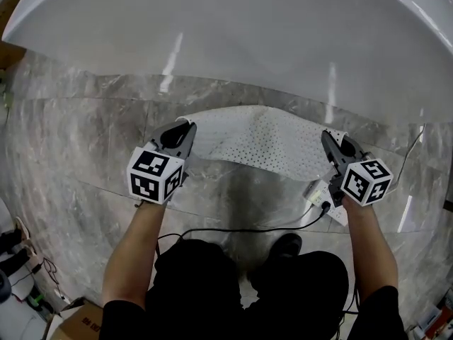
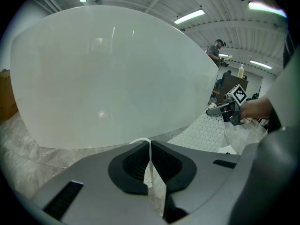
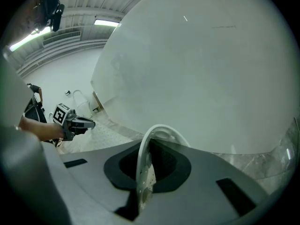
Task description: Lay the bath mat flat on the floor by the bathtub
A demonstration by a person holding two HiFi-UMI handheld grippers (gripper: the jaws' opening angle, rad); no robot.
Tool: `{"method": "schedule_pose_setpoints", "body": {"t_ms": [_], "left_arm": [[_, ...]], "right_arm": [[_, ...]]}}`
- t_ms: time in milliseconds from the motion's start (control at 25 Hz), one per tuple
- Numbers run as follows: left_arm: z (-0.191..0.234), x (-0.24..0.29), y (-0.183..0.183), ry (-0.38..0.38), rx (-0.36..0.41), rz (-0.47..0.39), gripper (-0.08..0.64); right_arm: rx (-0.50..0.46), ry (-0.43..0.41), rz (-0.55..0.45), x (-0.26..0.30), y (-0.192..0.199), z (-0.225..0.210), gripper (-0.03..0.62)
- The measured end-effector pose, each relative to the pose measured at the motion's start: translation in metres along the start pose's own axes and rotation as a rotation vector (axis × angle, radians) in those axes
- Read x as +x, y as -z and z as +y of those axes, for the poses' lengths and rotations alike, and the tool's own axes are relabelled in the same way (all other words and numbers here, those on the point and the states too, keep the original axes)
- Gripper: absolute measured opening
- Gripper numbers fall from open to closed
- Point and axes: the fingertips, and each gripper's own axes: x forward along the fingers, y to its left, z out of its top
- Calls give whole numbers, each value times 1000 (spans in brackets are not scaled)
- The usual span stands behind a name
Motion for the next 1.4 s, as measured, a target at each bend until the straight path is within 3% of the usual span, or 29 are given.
{"method": "schedule_pose_setpoints", "body": {"t_ms": [280,480,680,840,1000,1120,1240,1400], "left_arm": [[22,9,33,-53,-4,59,23],[40,10,68,-63,85,161,23],[67,-4,88,-77,27,177,21],[95,-17,93,-123,8,183,21],[137,-19,115,-246,-31,233,23],[144,-9,146,-285,29,332,40],[143,-3,168,-304,77,391,45],[154,-11,183,-360,107,428,90]], "right_arm": [[-65,28,63,7,9,-39,20],[-77,53,117,19,47,-58,21],[-26,73,183,20,95,-66,21],[-45,40,190,23,100,-55,21],[35,12,185,28,95,-54,21],[96,-11,232,29,105,-55,23],[84,27,282,23,125,-73,24],[196,89,320,11,152,-107,71]]}}
